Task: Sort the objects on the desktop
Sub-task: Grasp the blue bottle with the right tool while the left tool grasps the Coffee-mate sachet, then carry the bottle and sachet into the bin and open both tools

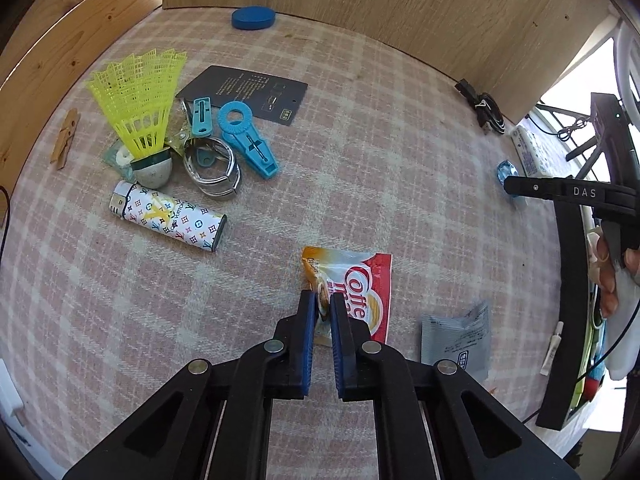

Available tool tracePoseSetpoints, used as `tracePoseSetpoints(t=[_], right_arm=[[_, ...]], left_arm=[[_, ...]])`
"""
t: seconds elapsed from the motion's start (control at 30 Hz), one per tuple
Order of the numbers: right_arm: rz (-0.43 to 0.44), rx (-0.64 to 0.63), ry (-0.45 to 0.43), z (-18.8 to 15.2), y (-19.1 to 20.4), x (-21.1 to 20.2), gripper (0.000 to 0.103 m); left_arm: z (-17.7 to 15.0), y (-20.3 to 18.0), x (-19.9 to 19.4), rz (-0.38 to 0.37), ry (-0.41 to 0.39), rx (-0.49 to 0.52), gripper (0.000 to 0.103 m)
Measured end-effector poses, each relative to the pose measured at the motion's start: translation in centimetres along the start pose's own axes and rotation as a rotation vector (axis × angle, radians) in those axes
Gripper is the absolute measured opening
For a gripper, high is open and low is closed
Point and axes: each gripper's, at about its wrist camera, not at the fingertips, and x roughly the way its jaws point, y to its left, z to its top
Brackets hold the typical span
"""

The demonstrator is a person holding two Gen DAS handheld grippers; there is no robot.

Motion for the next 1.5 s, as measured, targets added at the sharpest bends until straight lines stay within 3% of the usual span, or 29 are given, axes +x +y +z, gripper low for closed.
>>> tracePoseSetpoints(t=[0.23, 0.5, 0.77, 0.97, 1.23, 1.5], right_arm=[[0.091, 0.032, -0.042, -2.2, 0.8, -2.4, 0.028], [0.173, 0.056, -0.146, -6.3, 0.0, -9.1, 0.028], [0.163, 0.157, -0.234, -11.9, -5.6, -15.5, 0.028], [0.118, 0.275, -0.29, -18.1, -11.2, -19.7, 0.028], [0.065, 0.439, -0.275, -27.1, -16.4, -20.6, 0.028], [0.049, 0.542, -0.273, -31.9, -19.1, -20.4, 0.028]], left_arm=[[-0.3, -0.5, -2.0, -0.013, -0.043, 0.022, 0.008], [-0.2, -4.3, -4.9, -0.057, -0.088, 0.117, 0.007], [-0.6, -13.3, -5.7, -0.149, -0.093, 0.284, 0.008], [-2.4, -22.1, -5.3, -0.234, -0.057, 0.449, 0.008], [-7.9, -33.1, -3.6, -0.338, 0.038, 0.689, 0.008], [-11.3, -38.8, -1.7, -0.327, 0.076, 0.82, 0.008]])
